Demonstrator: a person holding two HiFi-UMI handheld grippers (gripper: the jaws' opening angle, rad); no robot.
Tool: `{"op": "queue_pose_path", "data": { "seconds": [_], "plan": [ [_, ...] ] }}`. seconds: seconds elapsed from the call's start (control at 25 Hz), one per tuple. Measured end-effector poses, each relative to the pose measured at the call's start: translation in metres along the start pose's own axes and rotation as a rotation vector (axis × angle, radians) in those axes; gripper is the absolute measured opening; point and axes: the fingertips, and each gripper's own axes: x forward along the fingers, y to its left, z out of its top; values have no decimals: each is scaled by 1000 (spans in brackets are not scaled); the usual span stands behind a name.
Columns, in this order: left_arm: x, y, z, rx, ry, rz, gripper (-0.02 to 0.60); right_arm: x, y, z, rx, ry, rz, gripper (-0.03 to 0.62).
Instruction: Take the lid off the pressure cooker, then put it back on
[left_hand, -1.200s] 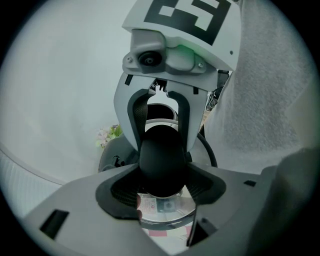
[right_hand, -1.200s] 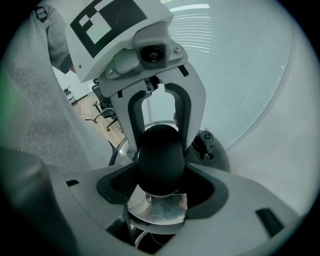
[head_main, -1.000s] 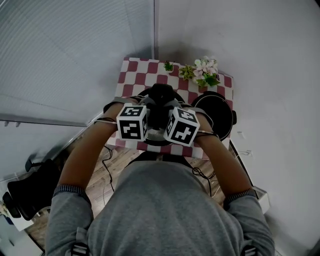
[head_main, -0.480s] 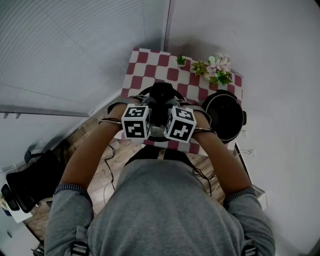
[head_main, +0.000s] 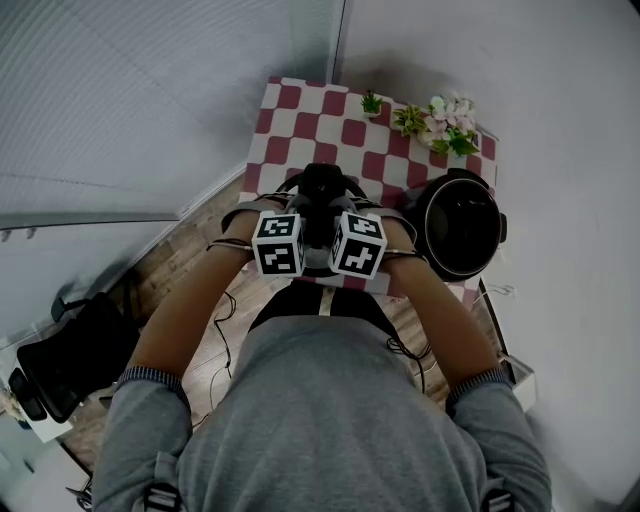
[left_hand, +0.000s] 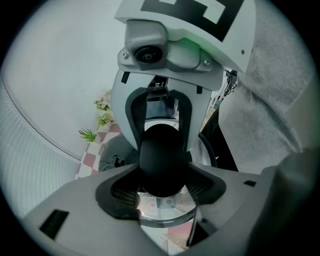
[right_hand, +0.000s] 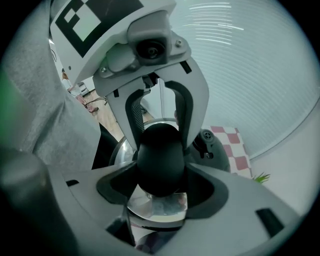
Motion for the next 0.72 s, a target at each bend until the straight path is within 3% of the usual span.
{"op": "queue_pose_path", "data": {
  "seconds": [0.72],
  "plan": [
    [80,7,-46,-12,52,-66,301,86,-13,-33,35,4,40,291]
  ]
}}
